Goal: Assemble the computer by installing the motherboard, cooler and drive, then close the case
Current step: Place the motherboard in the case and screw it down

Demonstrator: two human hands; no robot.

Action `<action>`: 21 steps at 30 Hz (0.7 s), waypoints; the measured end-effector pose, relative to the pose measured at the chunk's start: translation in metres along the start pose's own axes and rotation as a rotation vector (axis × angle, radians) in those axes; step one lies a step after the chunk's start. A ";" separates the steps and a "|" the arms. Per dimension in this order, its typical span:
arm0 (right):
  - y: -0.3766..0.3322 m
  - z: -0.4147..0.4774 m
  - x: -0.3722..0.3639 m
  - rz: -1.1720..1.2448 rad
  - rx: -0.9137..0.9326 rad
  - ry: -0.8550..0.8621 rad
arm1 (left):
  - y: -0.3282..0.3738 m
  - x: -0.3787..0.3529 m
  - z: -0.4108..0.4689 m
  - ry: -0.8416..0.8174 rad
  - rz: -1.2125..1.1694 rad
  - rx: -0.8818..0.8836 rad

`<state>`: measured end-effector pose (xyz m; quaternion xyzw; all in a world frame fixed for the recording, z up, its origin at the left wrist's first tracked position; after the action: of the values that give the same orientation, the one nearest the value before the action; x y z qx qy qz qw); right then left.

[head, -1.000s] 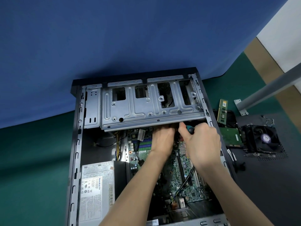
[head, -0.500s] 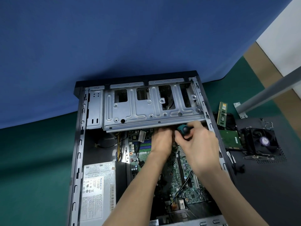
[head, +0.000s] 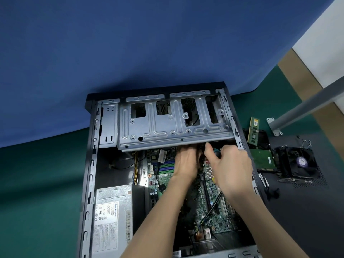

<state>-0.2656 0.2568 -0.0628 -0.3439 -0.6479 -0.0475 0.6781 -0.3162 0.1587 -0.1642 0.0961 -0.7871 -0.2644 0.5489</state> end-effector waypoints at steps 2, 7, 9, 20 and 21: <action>0.000 -0.001 0.001 -0.034 -0.018 0.014 | 0.000 -0.004 0.001 -0.035 0.027 0.009; -0.011 -0.002 -0.002 0.064 0.113 -0.024 | -0.001 -0.002 0.005 -0.057 0.054 0.009; -0.010 0.002 -0.002 0.039 0.083 -0.027 | -0.001 -0.002 0.003 -0.048 0.067 0.002; -0.011 0.002 0.006 0.100 0.092 0.038 | 0.000 -0.003 0.004 -0.025 0.076 0.012; -0.008 0.004 0.006 0.101 0.065 0.040 | 0.000 -0.003 0.005 -0.021 0.075 0.011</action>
<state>-0.2719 0.2547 -0.0541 -0.3529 -0.6171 0.0010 0.7033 -0.3195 0.1619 -0.1680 0.0670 -0.7974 -0.2403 0.5495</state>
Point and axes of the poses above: each hand's wrist, its own z-axis towards the middle knuckle, its own x-axis out of the back of the hand, y = z × x, the point moved 10 cm from there along z, towards the middle knuckle, and after that the axes turned 3 degrees about y, right-handed, at the moved point
